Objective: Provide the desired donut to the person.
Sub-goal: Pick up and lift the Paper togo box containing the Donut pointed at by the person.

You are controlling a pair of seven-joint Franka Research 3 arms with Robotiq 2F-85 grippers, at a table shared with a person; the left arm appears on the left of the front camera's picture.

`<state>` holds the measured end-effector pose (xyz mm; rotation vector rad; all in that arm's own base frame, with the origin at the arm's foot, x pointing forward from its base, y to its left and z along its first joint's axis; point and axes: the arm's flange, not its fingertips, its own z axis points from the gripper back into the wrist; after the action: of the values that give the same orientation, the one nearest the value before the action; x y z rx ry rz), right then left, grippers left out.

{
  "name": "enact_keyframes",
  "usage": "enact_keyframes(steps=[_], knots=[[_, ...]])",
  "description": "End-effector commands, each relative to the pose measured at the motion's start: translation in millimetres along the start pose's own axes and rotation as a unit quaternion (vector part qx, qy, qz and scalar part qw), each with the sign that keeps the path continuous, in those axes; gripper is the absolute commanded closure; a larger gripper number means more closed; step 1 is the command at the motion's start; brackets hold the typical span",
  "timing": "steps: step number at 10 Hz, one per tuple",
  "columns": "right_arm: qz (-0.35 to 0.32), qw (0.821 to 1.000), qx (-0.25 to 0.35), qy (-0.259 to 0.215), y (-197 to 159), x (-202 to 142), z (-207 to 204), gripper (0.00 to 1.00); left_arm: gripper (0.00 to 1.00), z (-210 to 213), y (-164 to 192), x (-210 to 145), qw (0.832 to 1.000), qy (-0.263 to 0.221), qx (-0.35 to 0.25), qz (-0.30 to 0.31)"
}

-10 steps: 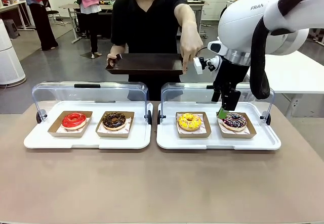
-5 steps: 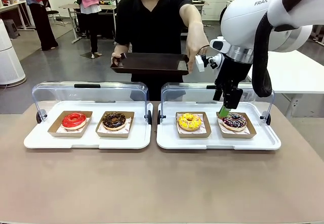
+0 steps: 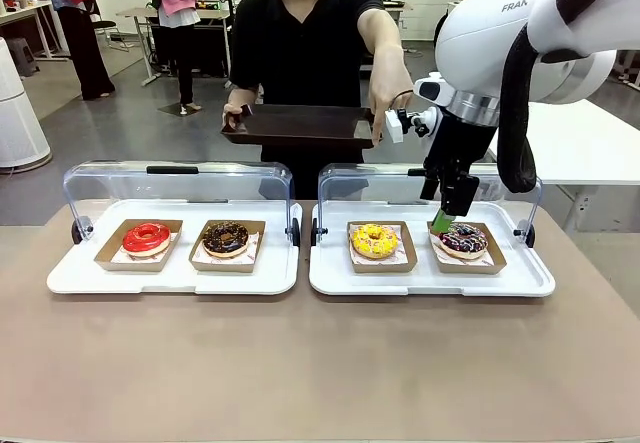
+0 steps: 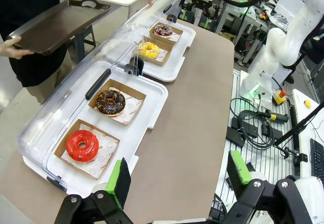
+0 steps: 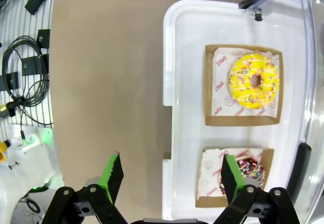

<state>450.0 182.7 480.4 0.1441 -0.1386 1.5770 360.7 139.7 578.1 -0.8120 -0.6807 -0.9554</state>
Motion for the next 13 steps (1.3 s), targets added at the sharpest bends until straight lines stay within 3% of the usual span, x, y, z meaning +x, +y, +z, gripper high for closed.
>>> enact_keyframes(steps=[1, 6, 10, 12, 13], knots=[[0.006, 1.000, -0.019, 0.017, 6.3, 11.9, -9.6, 0.00, 0.00, 3.2, -0.9, 0.5, 1.000, -0.002, -0.003, -0.002], [0.003, 0.993, -0.036, 0.114, 25.3, 45.0, -71.4, 0.00, 0.00, 3.2, -0.9, 0.5, 1.000, -0.002, -0.003, -0.002], [0.021, 0.994, -0.061, 0.089, 36.1, 41.9, -97.9, 0.00, 0.00, 3.2, -0.9, 0.5, 1.000, -0.002, -0.003, -0.002], [-0.017, 0.995, -0.051, 0.080, 32.0, 38.1, -97.6, 0.00, 0.00, 3.2, -0.9, 0.5, 1.000, -0.002, -0.003, -0.002], [0.019, 0.994, -0.050, 0.094, 32.8, 42.2, -91.1, 0.00, 0.00, 3.2, -0.9, 0.5, 1.000, -0.002, -0.003, -0.002]])
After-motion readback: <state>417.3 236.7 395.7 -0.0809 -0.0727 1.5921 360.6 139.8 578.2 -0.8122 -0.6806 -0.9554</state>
